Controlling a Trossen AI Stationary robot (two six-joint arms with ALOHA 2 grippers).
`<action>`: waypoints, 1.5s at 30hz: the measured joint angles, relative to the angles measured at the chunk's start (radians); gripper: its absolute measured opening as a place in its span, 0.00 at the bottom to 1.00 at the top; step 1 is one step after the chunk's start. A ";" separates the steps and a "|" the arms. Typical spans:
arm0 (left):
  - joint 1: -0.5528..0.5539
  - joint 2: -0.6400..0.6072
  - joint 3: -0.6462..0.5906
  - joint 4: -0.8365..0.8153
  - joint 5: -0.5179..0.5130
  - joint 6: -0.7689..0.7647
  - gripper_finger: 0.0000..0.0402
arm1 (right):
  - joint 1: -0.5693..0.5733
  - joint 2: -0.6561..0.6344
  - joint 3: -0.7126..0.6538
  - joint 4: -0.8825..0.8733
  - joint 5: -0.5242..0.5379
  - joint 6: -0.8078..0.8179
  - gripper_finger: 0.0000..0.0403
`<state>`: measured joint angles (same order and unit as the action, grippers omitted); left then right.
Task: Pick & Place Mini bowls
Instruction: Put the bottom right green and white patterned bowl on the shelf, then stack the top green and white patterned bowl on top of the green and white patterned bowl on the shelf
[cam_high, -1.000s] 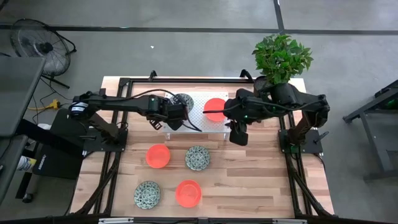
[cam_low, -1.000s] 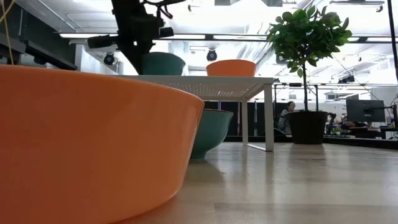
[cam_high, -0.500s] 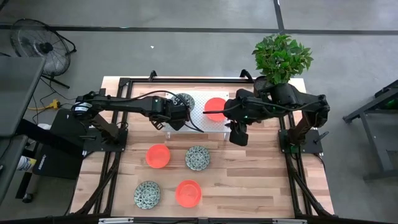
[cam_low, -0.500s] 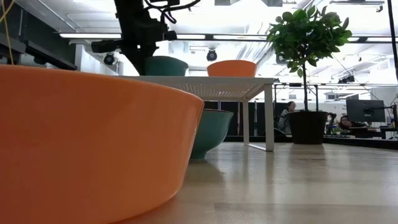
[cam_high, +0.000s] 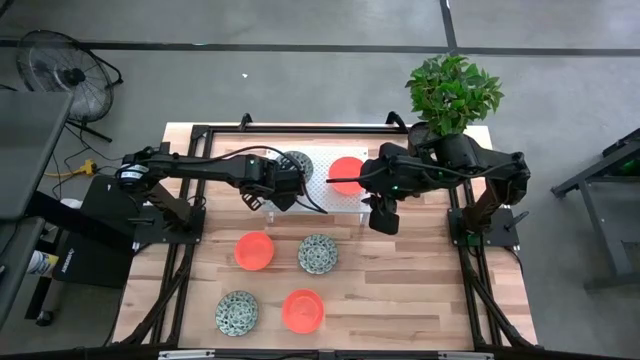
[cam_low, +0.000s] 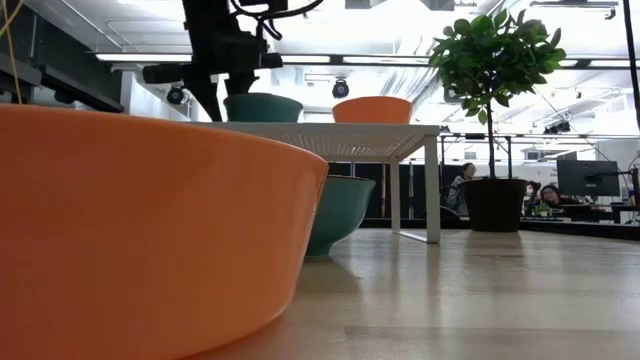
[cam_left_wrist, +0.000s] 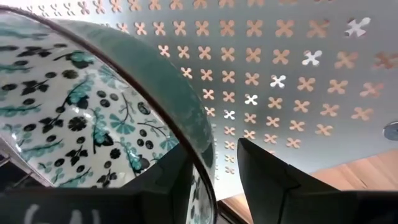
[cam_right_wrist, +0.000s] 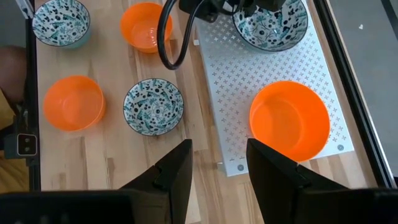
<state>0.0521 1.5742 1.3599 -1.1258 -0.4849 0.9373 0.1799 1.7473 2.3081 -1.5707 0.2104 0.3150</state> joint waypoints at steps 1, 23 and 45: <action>0.000 0.000 0.005 -0.008 0.000 0.000 0.30 | 0.000 0.000 0.000 0.000 0.000 0.000 0.35; -0.002 0.000 0.266 -0.233 0.025 0.022 0.31 | 0.000 0.001 0.000 0.000 -0.008 0.000 0.35; -0.002 -0.212 0.236 -0.442 0.119 -0.193 0.31 | 0.059 0.015 0.001 0.000 0.026 -0.072 0.35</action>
<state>0.0505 1.3621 1.5960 -1.5675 -0.3659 0.7442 0.2390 1.7623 2.3089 -1.5711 0.2362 0.2426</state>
